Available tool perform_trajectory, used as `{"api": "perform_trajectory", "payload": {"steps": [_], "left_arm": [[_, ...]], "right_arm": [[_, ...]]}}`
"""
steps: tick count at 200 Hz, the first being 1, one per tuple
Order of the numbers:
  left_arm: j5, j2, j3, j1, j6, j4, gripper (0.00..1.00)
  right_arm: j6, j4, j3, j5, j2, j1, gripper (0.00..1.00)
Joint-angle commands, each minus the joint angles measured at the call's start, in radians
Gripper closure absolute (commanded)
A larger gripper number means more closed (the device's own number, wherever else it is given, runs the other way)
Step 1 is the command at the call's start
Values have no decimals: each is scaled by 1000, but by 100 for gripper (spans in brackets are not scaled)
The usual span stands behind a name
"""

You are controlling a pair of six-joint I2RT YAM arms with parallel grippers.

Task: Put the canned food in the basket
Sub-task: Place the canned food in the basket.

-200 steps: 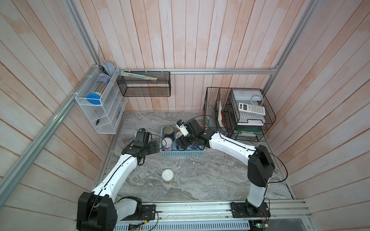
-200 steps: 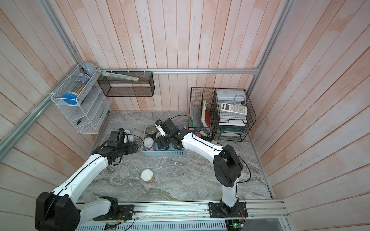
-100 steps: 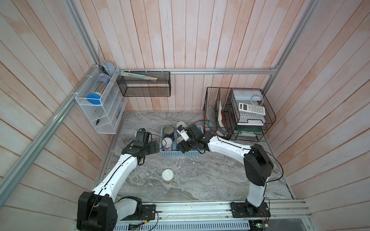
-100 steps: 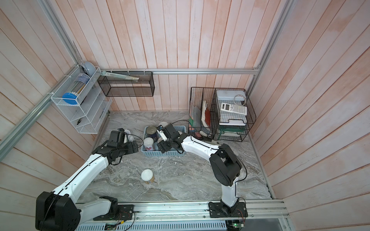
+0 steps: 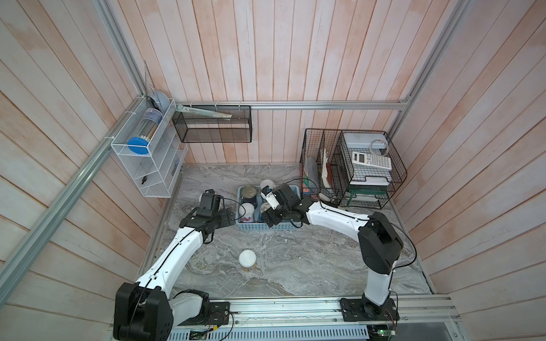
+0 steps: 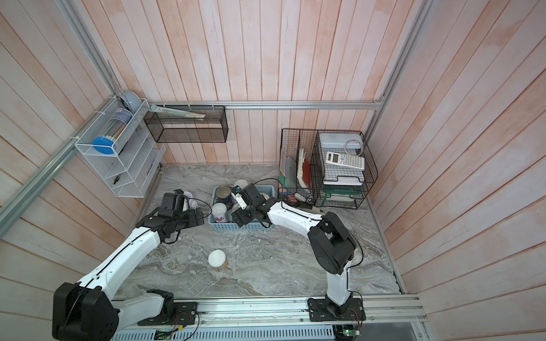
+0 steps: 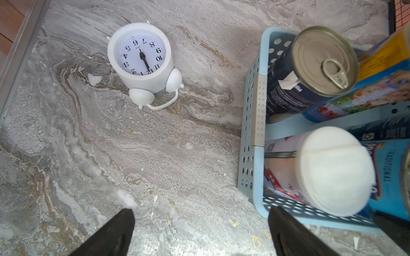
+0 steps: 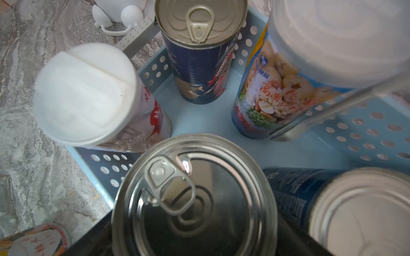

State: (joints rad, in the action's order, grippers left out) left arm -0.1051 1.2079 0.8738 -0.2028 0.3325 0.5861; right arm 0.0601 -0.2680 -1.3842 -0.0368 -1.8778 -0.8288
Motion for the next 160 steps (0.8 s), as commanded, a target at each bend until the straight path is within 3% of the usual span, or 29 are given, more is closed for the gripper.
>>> {"api": "perform_trajectory", "payload": {"steps": [1,56,106,160], "left_arm": [[-2,1,-13,4,-15,-15,0],[-2,-5,-13,4,-15,-15,0],[0,-11,-13,5,-15,-14,0],[3,-16,-14,5,-15,-15,0]], "right_arm": [[26,77,21,-77,93,-15,22],[18,178,123,-137,222,-39,10],[20,151,85,-170,162,-38,7],[-33,-150,-161,-118,-6,-37,9]]}}
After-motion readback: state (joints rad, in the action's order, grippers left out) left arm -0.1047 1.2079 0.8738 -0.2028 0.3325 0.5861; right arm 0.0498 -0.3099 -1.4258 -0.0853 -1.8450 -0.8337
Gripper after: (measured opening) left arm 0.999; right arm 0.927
